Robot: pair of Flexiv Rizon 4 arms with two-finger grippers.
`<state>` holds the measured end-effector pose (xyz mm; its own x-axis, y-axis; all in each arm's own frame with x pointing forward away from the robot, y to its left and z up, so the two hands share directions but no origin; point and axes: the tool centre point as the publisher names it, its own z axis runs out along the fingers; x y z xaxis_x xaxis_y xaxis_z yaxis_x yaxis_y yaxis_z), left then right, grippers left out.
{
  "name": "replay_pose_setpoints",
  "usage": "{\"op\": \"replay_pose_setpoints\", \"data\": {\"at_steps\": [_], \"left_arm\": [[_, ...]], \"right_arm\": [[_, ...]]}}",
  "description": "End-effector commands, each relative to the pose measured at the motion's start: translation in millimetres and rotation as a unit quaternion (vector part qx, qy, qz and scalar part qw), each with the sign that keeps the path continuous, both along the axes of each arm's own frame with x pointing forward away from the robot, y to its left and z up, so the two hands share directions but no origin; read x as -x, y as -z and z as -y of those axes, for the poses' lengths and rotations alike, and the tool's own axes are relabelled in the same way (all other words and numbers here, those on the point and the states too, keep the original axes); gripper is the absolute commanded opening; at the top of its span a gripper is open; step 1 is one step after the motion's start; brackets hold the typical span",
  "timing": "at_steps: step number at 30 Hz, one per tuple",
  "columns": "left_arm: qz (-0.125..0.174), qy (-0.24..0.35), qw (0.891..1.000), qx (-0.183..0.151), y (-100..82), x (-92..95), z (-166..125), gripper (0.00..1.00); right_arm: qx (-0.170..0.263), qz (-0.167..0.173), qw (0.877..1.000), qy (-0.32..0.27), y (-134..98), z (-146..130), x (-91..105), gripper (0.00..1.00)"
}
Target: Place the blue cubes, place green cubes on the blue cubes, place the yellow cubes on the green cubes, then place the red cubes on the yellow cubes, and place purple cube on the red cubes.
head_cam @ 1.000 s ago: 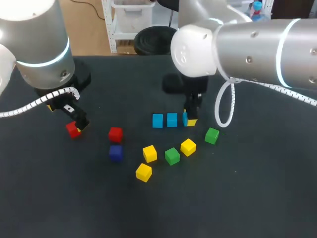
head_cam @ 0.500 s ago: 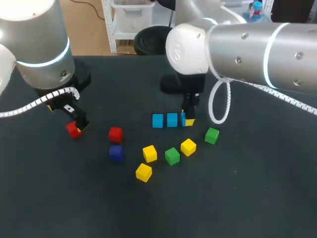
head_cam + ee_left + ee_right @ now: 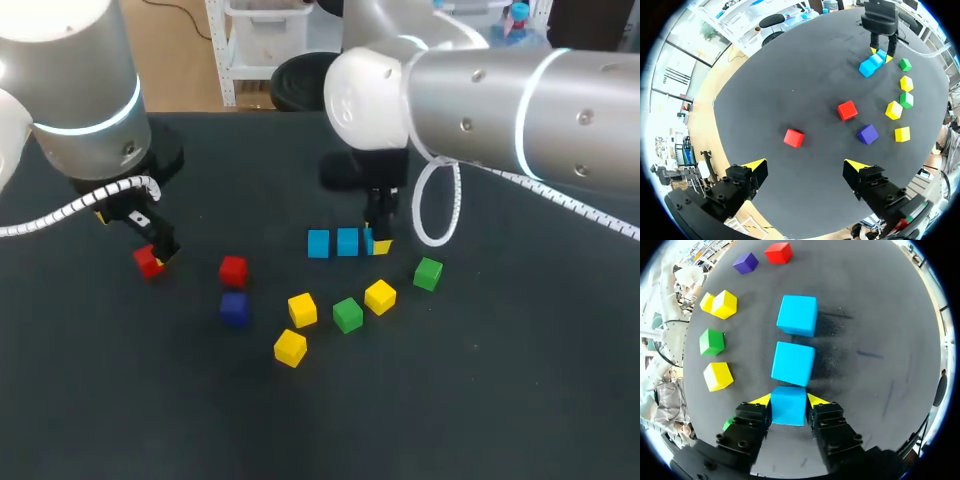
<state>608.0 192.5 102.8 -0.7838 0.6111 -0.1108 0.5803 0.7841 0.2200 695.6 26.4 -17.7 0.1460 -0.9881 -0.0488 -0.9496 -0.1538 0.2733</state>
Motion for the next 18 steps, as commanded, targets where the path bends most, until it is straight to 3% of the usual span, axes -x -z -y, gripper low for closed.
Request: {"op": "replay_pose_setpoints", "data": {"at_steps": [1, 12, 18], "left_arm": [[0.000, 0.000, 1.000, -0.001, 0.1, 0.1, 0, 1.00], [0.000, 0.000, 1.000, -0.001, 0.1, 0.1, 0, 1.00], [0.000, 0.000, 1.000, -0.001, 0.1, 0.1, 0, 1.00]], "right_arm": [[0.000, 0.001, 1.000, 0.000, 4, -1, 2.1, 1.00], [0.003, 0.009, 1.000, 0.014, -1, 3, 1.6, 1.00], [-0.003, 0.055, 0.998, 0.041, -28, 20, -7.3, 1.00]]}}
